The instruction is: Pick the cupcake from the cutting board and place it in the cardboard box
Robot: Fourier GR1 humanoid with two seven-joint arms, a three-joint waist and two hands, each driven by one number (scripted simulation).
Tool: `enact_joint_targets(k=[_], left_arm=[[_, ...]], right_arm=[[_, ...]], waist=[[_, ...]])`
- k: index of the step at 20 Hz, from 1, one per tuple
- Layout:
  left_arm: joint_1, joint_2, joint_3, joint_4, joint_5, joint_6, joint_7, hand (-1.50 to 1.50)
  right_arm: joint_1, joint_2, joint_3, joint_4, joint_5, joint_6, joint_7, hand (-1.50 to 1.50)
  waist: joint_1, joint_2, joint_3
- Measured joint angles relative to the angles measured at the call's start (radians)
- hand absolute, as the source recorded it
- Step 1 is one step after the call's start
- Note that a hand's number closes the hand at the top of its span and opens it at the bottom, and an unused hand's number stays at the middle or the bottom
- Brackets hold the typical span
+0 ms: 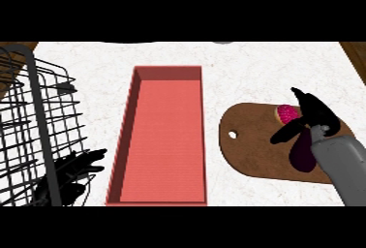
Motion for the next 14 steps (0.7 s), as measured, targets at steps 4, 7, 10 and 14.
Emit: enact_joint_targets(k=[4, 7, 10, 14], left_arm=[[0.003, -0.001, 0.002, -0.002, -0.001, 0.0, -0.005, 0.0], [0.003, -0.002, 0.002, 0.001, 0.001, -0.002, -0.01, 0.0], [0.005, -0.006, 0.004, 0.004, -0.004, -0.004, -0.017, 0.0], [0.006, -0.007, 0.004, 0.002, -0.009, -0.004, -0.021, 0.0]], right_arm=[[0.008, 0.01, 0.006, 0.01, 0.01, 0.007, -0.009, -1.5], [0.006, 0.017, 0.002, 0.042, 0.009, 0.014, -0.031, 1.5], [0.008, 0.035, -0.002, 0.053, 0.01, 0.005, -0.044, 1.5], [-0.002, 0.011, 0.015, 0.074, 0.078, -0.032, -0.081, 1.5]], waist=[[-0.001, 0.0, -0.001], [0.0, 0.0, 0.0], [-0.002, -0.002, 0.002], [0.0, -0.001, -0.001]])
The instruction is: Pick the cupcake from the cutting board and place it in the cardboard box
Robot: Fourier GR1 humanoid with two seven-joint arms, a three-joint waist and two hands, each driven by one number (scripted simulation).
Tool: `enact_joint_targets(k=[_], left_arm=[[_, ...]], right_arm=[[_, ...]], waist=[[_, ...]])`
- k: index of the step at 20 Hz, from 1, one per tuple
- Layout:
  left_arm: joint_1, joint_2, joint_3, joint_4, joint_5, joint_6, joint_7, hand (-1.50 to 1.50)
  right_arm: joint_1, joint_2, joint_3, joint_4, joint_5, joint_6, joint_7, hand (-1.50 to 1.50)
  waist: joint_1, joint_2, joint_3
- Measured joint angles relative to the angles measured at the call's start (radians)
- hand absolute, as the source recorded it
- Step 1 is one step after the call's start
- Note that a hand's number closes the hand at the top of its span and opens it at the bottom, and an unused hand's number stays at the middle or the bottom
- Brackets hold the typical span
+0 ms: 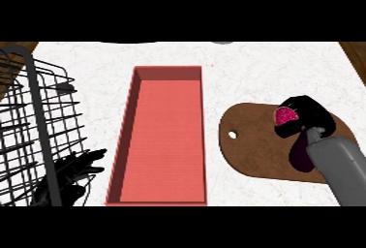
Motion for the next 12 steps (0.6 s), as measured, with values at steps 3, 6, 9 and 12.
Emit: enact_joint_targets(k=[3, 6, 9, 12], left_arm=[[-0.001, 0.002, -0.002, 0.001, 0.002, 0.001, 0.0, 0.0], [0.008, 0.005, 0.001, -0.005, 0.002, 0.006, 0.0, 0.0], [0.033, 0.014, 0.009, -0.013, 0.009, 0.017, 0.007, 0.0], [0.059, 0.022, 0.018, -0.023, 0.012, 0.029, 0.014, 0.0]], right_arm=[[-0.018, -0.002, 0.021, 0.011, 0.064, -0.04, 0.005, 1.5], [0.012, 0.012, 0.059, -0.017, 0.133, -0.094, 0.029, 1.5], [0.089, 0.068, 0.138, -0.117, 0.226, -0.154, 0.143, 1.5], [0.178, 0.108, 0.222, -0.211, 0.333, -0.198, 0.227, 1.5]], waist=[[0.0, 0.0, 0.0], [-0.008, -0.002, -0.002], [-0.034, -0.018, -0.009], [-0.06, -0.033, -0.015]])
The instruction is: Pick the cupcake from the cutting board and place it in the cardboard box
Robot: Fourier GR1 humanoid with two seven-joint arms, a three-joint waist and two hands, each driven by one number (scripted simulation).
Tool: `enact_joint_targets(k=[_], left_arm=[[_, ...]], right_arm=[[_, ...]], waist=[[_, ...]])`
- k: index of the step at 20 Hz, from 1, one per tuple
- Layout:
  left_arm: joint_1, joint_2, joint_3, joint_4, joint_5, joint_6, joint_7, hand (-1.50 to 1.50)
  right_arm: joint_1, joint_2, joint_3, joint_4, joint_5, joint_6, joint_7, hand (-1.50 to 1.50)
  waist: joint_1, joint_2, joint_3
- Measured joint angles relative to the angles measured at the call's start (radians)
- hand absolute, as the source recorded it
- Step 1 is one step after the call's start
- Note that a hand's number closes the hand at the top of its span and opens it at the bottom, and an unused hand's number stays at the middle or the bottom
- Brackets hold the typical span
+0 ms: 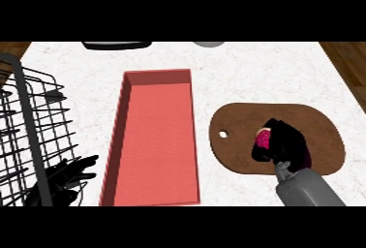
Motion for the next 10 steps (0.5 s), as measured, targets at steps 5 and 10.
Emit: enact_joint_targets(k=[5, 10], left_arm=[[0.026, 0.007, 0.01, -0.014, 0.005, 0.01, 0.002, 0.0], [0.037, 0.01, 0.014, -0.021, 0.012, 0.011, -0.001, 0.0]], right_arm=[[0.142, 0.049, 0.126, -0.162, 0.191, -0.024, 0.084, 1.5], [0.266, 0.079, 0.208, -0.339, 0.372, -0.001, 0.142, 1.5]], waist=[[-0.024, -0.005, -0.002], [-0.033, 0.001, 0.001]])
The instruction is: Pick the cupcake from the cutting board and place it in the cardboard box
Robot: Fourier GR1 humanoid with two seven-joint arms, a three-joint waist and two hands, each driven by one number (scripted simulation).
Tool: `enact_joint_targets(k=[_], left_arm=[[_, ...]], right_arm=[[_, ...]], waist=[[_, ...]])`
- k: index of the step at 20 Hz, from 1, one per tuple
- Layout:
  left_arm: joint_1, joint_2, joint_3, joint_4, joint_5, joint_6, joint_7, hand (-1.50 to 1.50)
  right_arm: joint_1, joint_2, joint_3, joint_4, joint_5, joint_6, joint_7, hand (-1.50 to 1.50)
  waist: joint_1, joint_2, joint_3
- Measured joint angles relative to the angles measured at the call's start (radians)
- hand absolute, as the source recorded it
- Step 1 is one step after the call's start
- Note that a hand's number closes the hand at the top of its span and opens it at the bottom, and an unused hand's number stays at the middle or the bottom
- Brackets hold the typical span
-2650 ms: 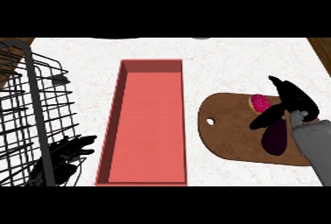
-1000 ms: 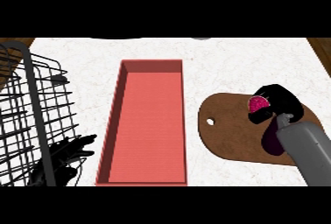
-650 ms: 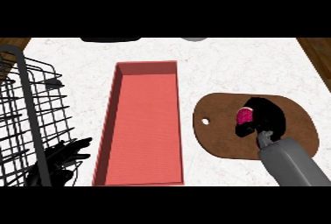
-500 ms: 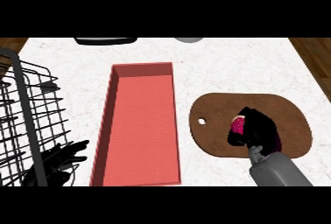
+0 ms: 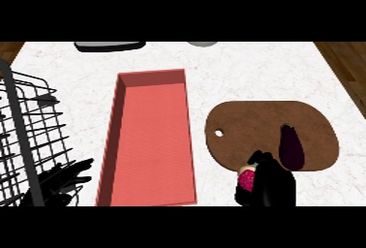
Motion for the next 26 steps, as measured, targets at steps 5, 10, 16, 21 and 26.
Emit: enact_joint_targets(k=[5, 10, 16, 21, 26], left_arm=[[-0.012, -0.001, -0.006, 0.006, -0.001, -0.005, -0.005, 0.0], [-0.037, -0.001, -0.02, 0.014, -0.005, -0.008, -0.009, 0.0], [-0.072, -0.001, -0.04, 0.027, -0.008, -0.014, -0.014, 0.0], [-0.096, 0.001, -0.055, 0.035, -0.007, -0.016, -0.015, 0.0], [-0.115, 0.001, -0.067, 0.044, -0.007, -0.018, -0.02, 0.0]], right_arm=[[0.045, 0.08, 0.084, -0.21, 0.172, 0.009, 0.008, 1.5], [0.031, 0.167, 0.191, -0.362, 0.336, 0.018, -0.006, 1.5], [-0.057, 0.143, 0.206, -0.383, 0.391, 0.043, -0.02, 1.5], [-0.161, 0.2, 0.193, -0.398, 0.353, 0.072, 0.002, 1.5], [-0.273, 0.227, 0.126, -0.348, 0.277, 0.096, 0.02, 1.5]], waist=[[0.011, 0.007, 0.004], [0.036, 0.016, 0.004], [0.068, 0.026, 0.004], [0.091, 0.034, 0.004], [0.108, 0.039, 0.005]])
